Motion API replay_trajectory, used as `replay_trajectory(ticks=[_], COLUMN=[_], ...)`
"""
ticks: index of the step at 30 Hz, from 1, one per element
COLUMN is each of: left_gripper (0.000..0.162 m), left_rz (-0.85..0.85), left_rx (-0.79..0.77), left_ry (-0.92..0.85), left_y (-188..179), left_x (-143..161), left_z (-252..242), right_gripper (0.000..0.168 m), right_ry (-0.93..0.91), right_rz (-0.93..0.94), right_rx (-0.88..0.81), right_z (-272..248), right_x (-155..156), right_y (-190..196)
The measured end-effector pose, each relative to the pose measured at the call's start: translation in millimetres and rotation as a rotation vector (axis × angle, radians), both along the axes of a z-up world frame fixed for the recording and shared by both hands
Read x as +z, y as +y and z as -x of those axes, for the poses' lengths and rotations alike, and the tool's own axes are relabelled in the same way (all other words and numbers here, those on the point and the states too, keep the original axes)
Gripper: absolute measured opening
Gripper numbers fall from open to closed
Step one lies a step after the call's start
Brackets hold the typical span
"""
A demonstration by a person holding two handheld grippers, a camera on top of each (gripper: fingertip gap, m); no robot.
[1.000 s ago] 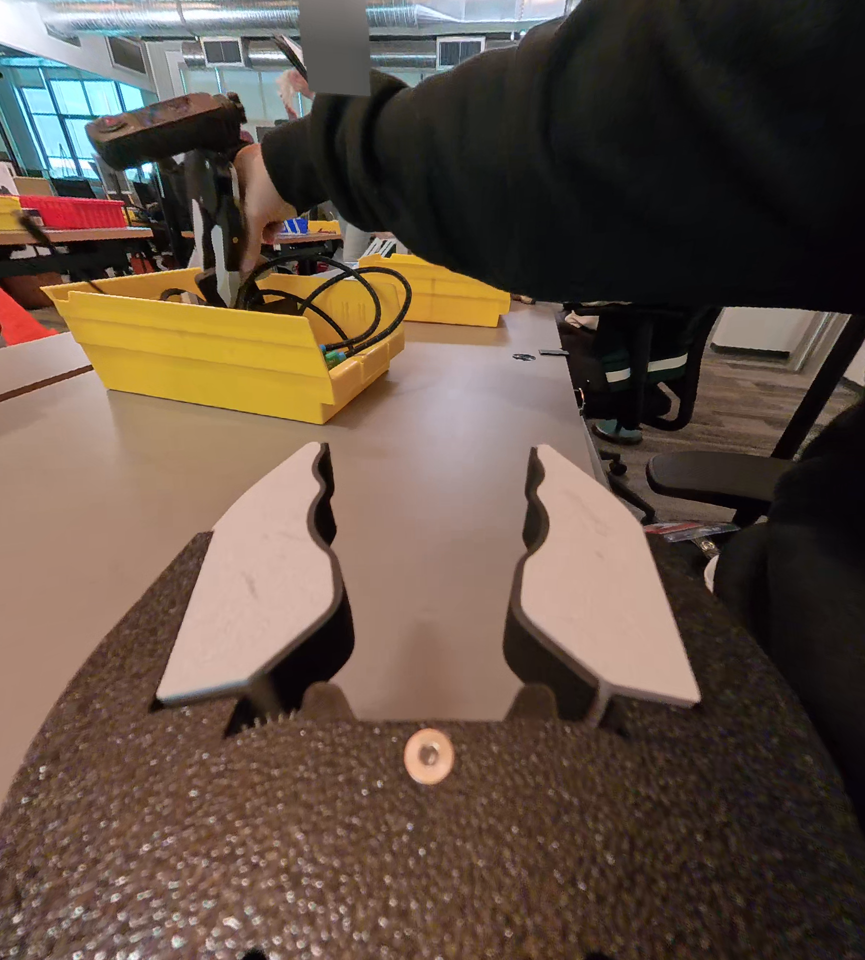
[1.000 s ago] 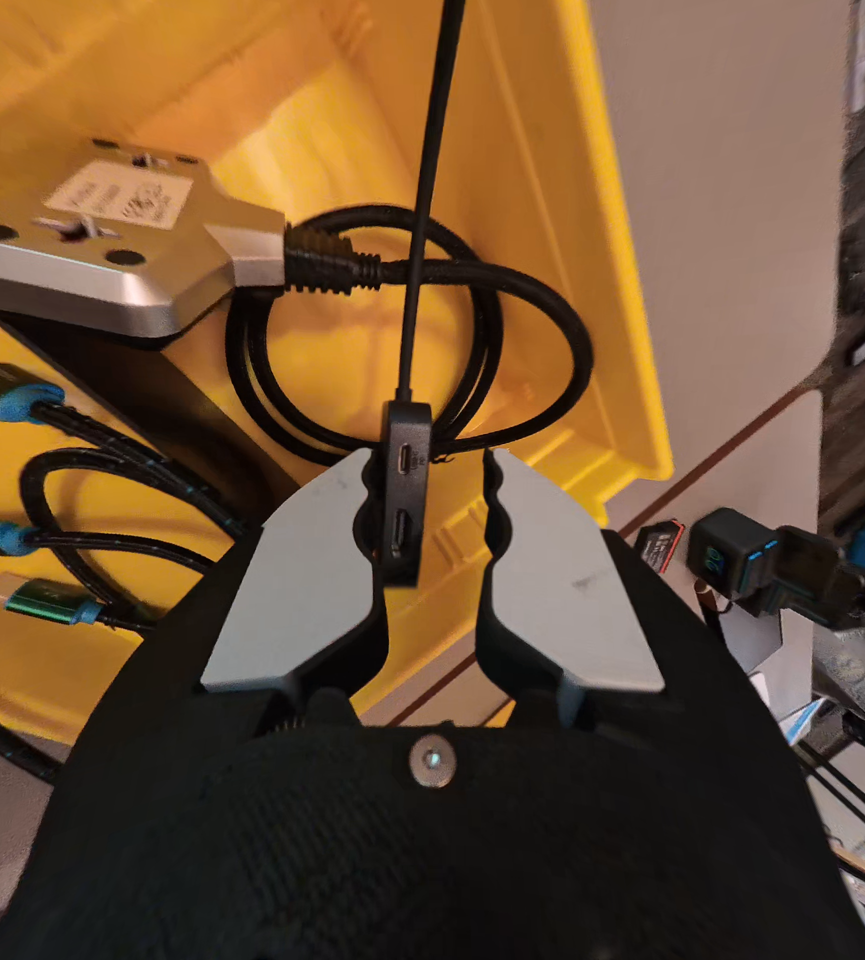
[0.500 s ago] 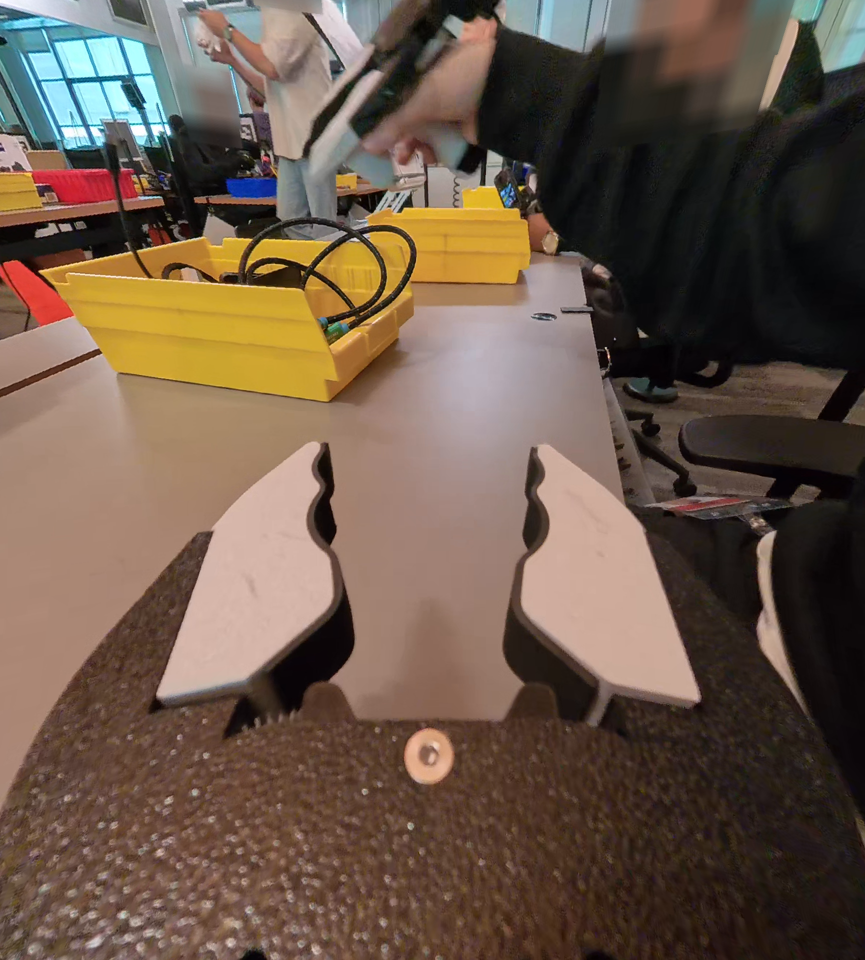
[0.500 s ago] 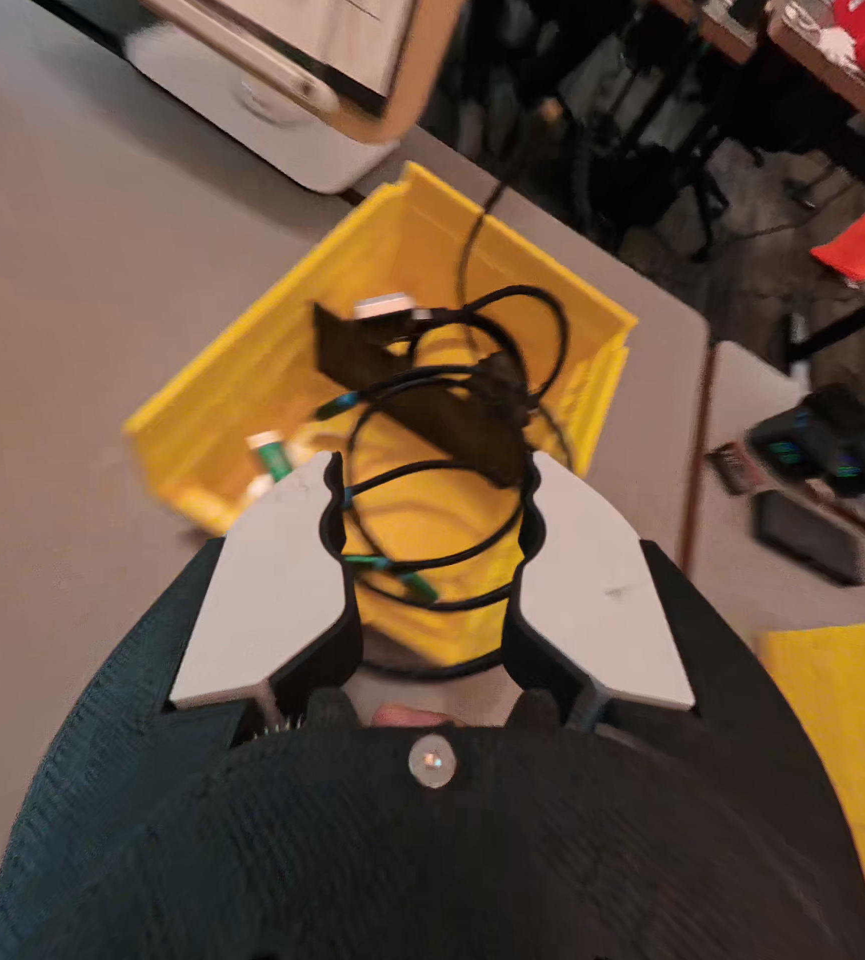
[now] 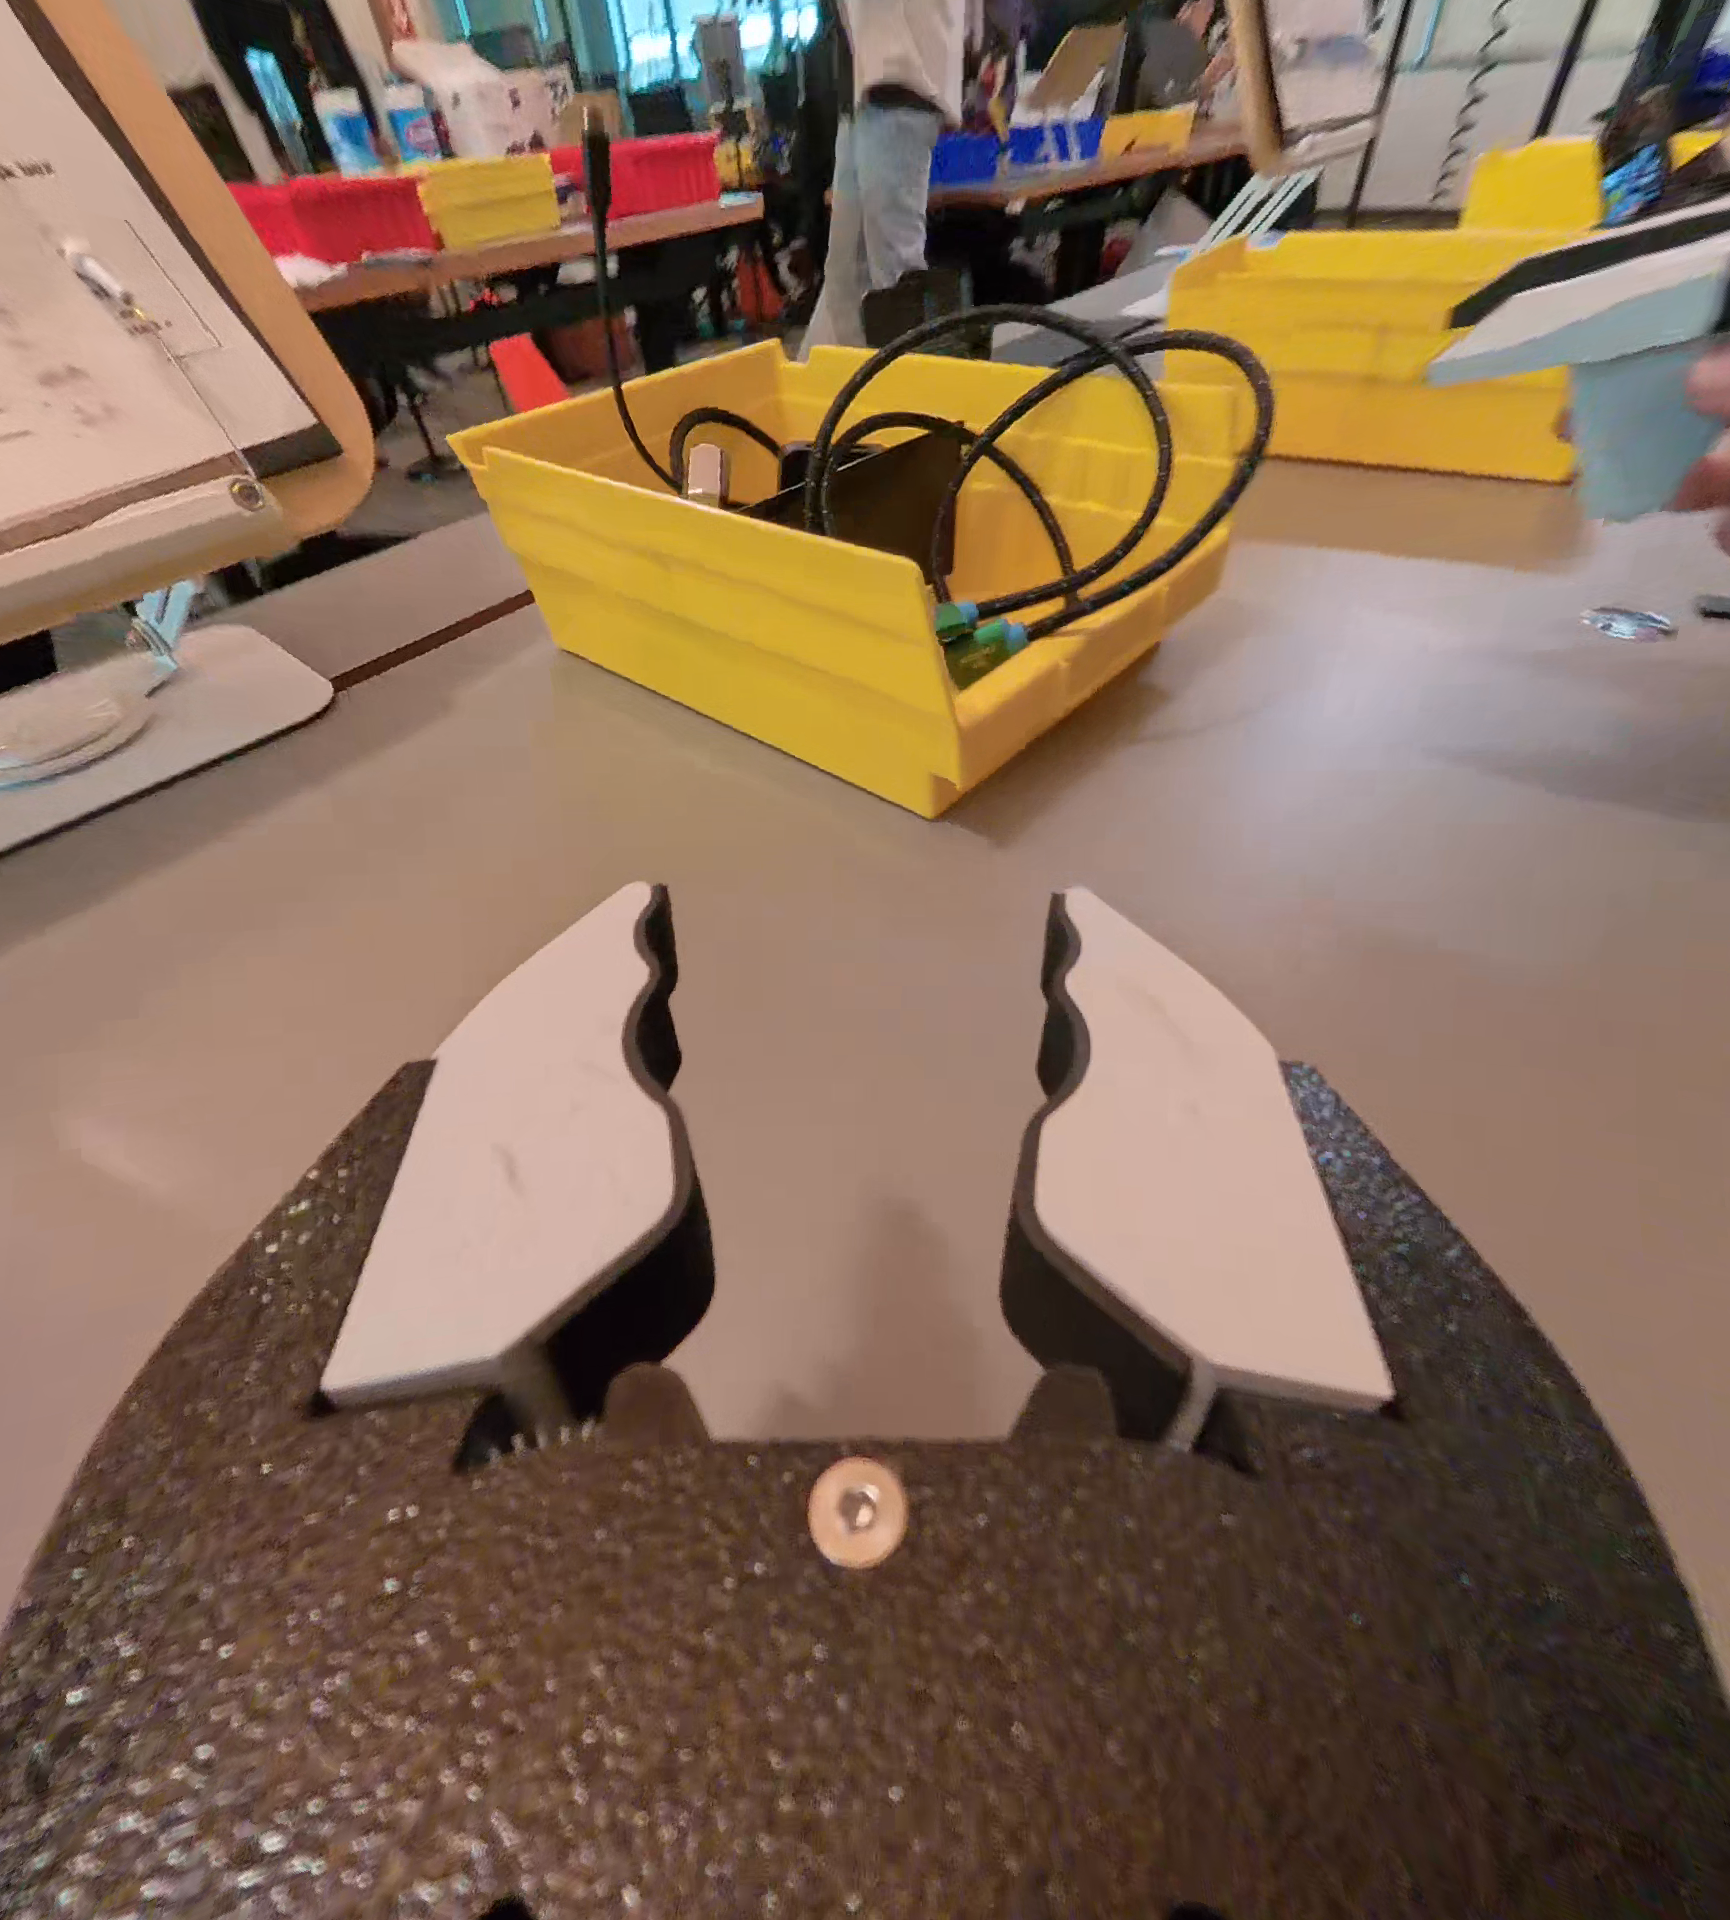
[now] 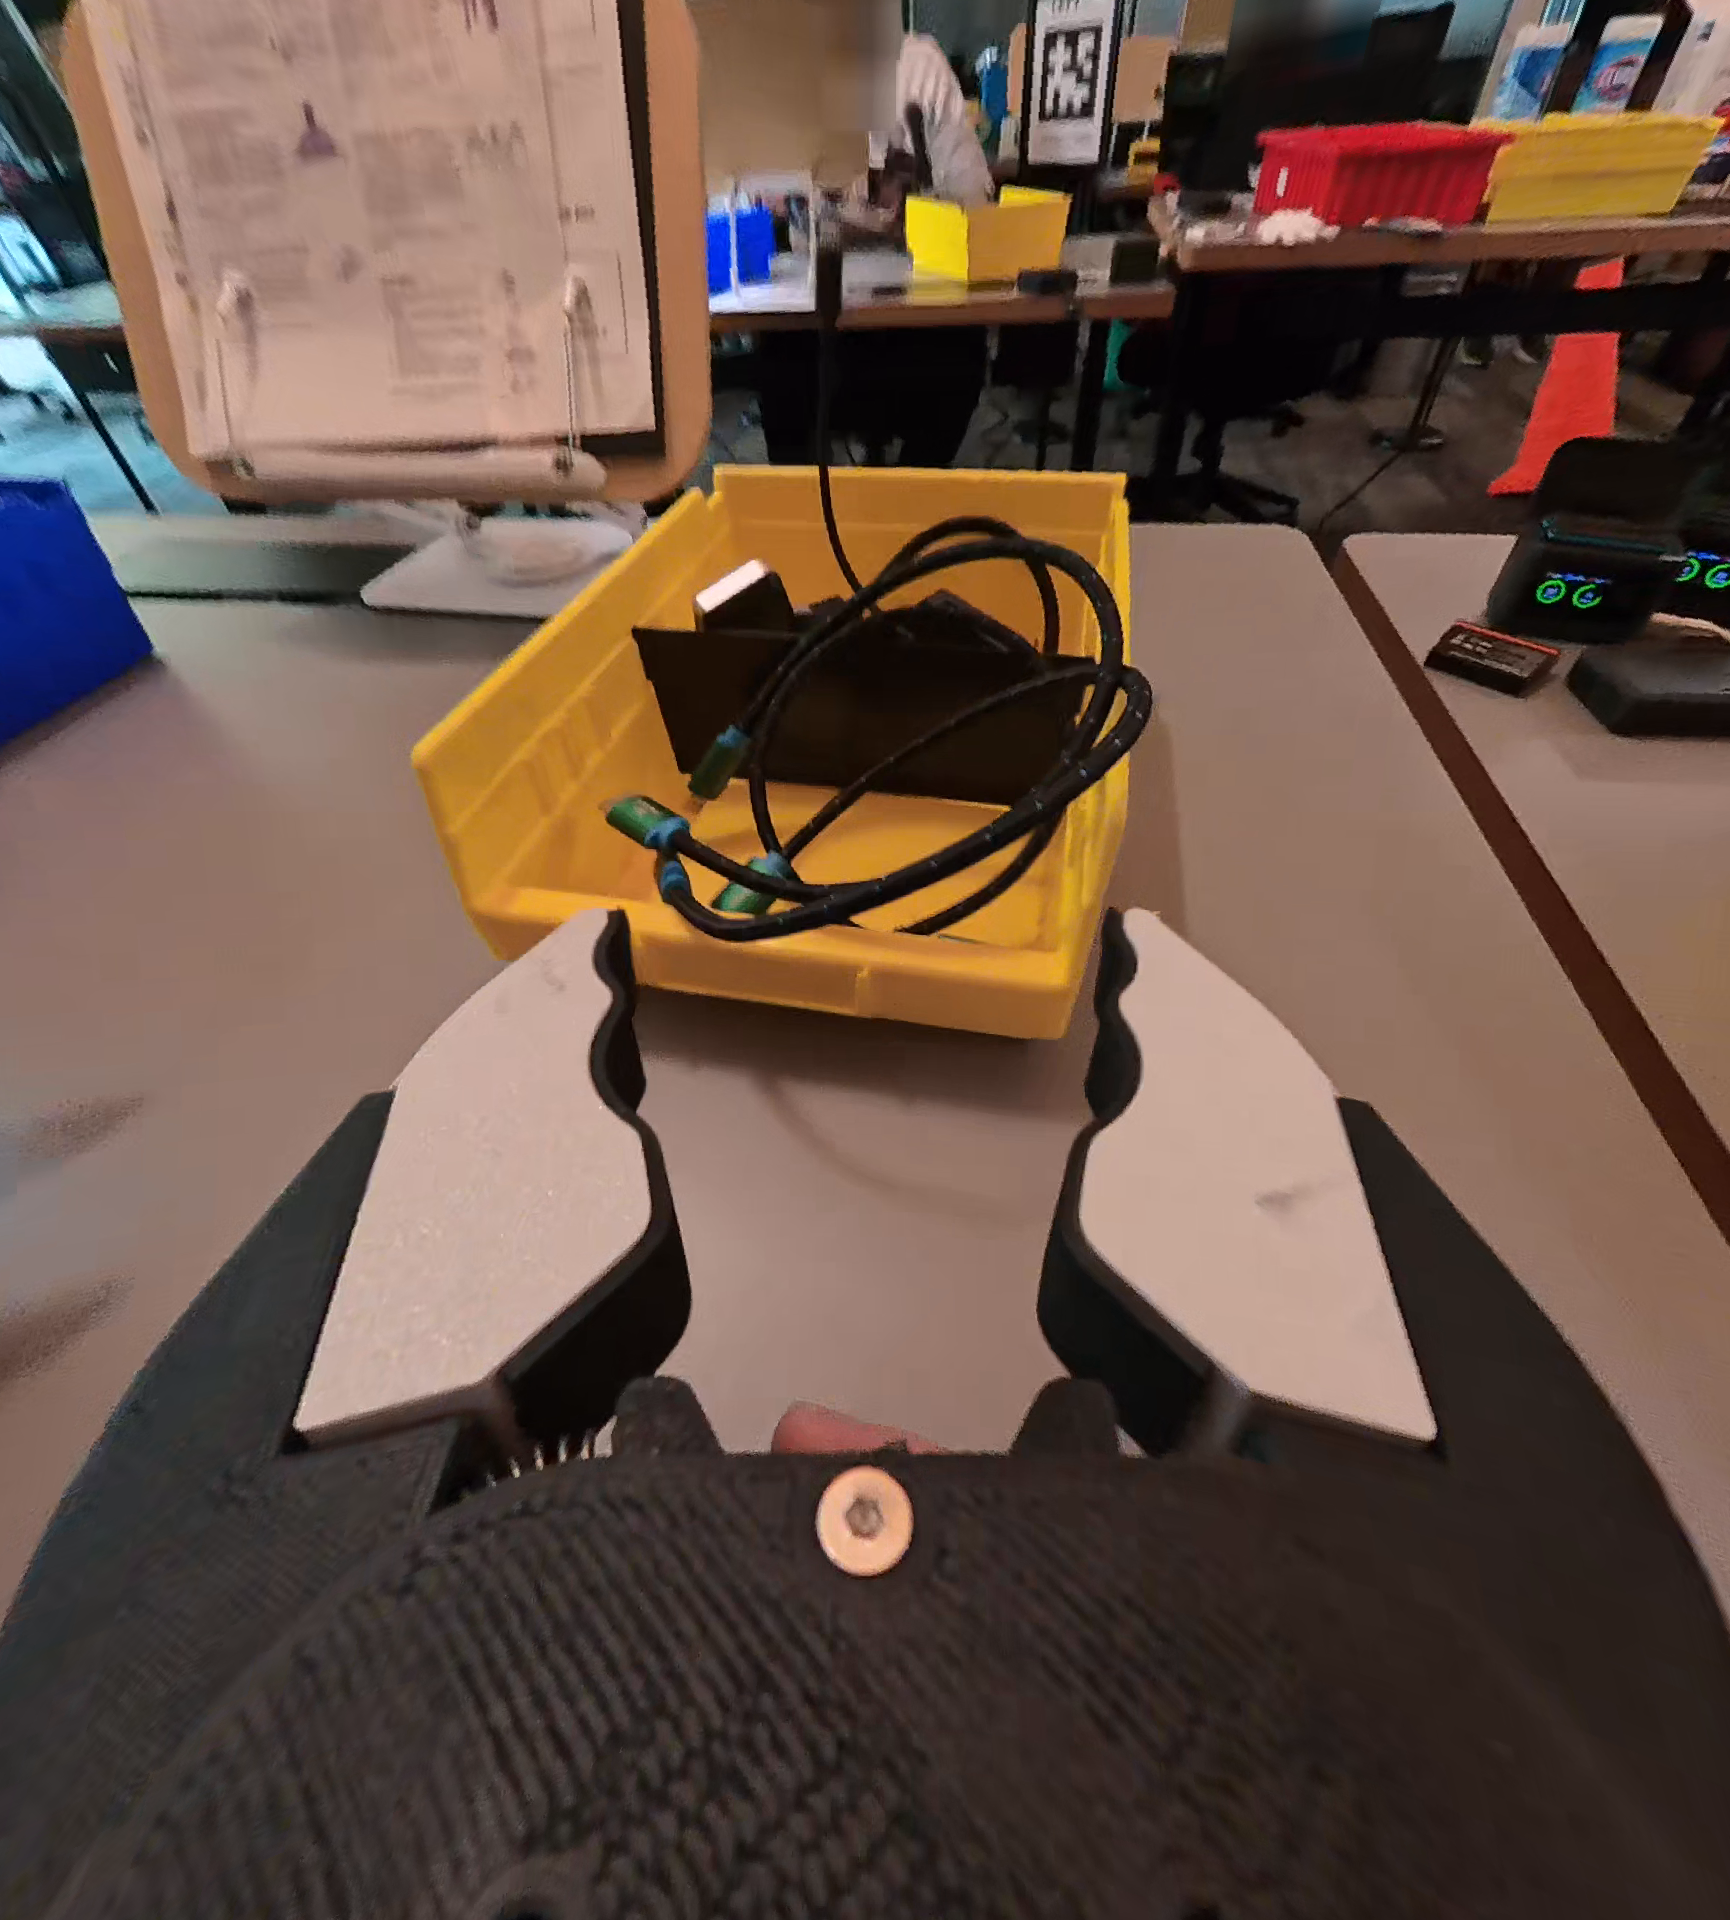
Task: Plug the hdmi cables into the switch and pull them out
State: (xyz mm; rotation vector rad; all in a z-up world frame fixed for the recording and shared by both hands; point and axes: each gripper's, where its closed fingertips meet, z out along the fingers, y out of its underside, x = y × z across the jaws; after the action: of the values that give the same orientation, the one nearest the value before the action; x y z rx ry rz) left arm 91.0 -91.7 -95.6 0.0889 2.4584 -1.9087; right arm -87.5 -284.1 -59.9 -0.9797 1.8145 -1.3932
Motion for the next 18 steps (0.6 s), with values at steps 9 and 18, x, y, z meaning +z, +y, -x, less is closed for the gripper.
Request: replay_trajectory(ticks=[9,18], left_gripper=[0.079,0.057], left_rz=[-0.066,-0.105], left_rx=[0.122,0.358], left_ry=[0.21,0.041], left_y=[-136.7,-193.0], left_x=[12.9,-21.2], left_z=[8.4,-18.4], right_gripper=[0.086,0.082], right_ry=[-0.014,-0.028], right_rz=[-0.012,0.001], right_rx=[0.042,0.087], right_z=[-12.3,-19.2], right_x=[-3.1,0.0], right_y=[0.9,7.5])
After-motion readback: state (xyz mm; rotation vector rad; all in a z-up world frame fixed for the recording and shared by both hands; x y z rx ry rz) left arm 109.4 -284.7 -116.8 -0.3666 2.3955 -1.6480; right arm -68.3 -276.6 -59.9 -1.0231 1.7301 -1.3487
